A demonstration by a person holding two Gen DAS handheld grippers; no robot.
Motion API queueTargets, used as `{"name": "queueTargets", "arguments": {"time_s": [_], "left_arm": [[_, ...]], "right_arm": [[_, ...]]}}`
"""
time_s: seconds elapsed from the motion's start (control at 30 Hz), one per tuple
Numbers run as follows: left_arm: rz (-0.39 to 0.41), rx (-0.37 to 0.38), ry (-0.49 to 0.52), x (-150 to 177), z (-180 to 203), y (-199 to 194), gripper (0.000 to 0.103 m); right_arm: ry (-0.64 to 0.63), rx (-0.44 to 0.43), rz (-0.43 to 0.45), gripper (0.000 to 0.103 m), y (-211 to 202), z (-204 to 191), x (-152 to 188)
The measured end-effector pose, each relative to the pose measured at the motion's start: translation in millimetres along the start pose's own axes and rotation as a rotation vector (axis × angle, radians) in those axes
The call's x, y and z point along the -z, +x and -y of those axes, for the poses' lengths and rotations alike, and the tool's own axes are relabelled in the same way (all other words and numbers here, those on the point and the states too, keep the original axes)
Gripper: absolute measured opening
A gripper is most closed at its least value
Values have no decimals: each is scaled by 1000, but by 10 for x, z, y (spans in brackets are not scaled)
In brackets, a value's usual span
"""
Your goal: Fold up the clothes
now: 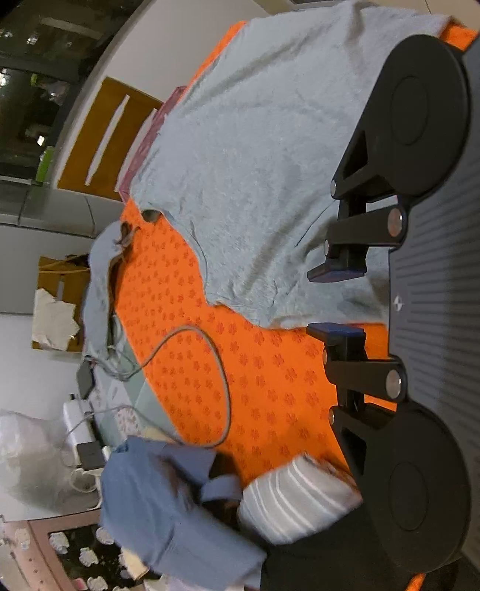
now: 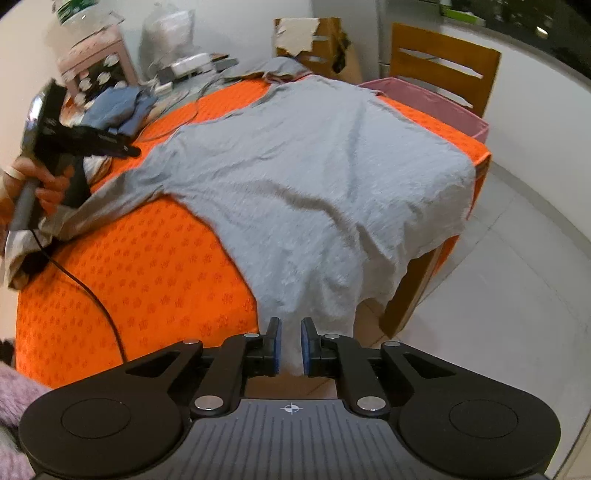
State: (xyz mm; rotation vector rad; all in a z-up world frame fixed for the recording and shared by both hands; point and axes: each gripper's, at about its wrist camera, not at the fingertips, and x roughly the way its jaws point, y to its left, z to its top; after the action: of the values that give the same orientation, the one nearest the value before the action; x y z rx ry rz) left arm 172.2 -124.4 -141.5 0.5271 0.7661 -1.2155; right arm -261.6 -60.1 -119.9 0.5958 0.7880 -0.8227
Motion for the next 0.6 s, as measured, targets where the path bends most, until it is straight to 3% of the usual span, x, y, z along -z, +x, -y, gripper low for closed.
{"name": "queueTargets", "arguments": {"time_s": [0.2,0.3,0.6], "left_arm": [[-21,18,-77,-67,-73,245,26],[-34,22,-96,-63,-105,318,0],[79,-72,-132,-119,-375,51,0]], "right_arm": [[64,-14,21,28,157,-39,-115],[59,-18,30,38,307,-128,-174],[-88,20,-17,39,732,-426,-195]]}}
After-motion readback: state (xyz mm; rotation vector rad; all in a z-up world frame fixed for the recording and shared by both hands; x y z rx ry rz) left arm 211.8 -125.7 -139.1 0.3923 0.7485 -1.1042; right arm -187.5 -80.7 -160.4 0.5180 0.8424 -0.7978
